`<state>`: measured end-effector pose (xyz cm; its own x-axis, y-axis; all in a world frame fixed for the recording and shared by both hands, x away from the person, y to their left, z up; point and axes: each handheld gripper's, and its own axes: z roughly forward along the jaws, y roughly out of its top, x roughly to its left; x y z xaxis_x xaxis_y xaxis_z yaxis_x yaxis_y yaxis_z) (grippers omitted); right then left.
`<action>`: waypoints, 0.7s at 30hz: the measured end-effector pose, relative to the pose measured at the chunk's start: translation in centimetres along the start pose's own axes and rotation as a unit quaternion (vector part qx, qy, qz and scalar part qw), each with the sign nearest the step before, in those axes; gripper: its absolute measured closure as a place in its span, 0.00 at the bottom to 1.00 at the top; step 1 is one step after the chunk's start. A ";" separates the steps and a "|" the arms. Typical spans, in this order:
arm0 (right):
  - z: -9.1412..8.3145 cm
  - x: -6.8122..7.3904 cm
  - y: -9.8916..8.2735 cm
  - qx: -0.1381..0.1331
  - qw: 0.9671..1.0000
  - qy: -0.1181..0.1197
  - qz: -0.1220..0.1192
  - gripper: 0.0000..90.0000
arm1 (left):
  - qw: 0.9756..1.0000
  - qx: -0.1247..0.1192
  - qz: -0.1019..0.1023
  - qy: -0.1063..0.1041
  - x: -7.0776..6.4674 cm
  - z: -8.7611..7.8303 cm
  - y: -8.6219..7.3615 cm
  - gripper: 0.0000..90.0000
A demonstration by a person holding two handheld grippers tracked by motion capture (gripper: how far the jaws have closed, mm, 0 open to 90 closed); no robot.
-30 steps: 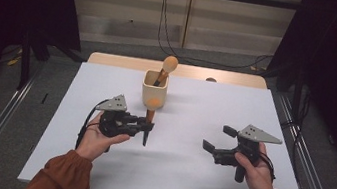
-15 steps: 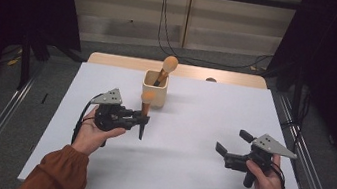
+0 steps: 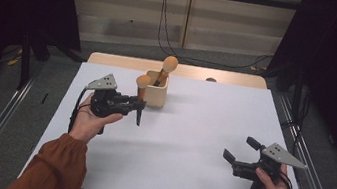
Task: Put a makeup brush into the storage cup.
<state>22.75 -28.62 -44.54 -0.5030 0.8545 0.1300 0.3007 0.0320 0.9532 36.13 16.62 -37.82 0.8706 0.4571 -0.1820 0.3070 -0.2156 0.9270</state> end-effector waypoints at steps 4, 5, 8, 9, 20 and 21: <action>-0.3 -0.2 -0.3 0.002 1.000 -0.009 -0.005 0.00 | 1.000 -0.003 -0.002 0.009 0.6 -0.1 0.6 0.83; -0.4 -0.2 -0.4 0.000 1.000 -0.011 -0.007 0.00 | 1.000 -0.004 -0.001 0.011 0.8 -0.1 0.8 0.83; -0.7 -0.3 -0.6 0.001 1.000 -0.011 -0.005 0.00 | 1.000 -0.008 0.000 0.015 1.1 0.0 1.2 0.83; -0.8 -0.4 -0.7 -0.004 1.000 -0.012 -0.008 0.00 | 1.000 -0.009 0.001 0.017 1.2 0.0 1.4 0.83; -0.9 -0.5 -1.1 -0.014 1.000 -0.019 -0.002 0.00 | 0.999 -0.024 0.001 0.034 2.3 0.7 3.4 0.83; -0.9 -0.5 -1.1 -0.015 1.000 -0.020 -0.002 0.00 | 0.999 -0.023 0.002 0.036 2.4 0.7 3.6 0.83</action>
<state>21.94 -29.54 -45.41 -0.4711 0.8744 0.1158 0.2747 0.0207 0.9613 39.58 16.29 -35.14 0.8413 0.5180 -0.1547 0.2829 -0.1781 0.9424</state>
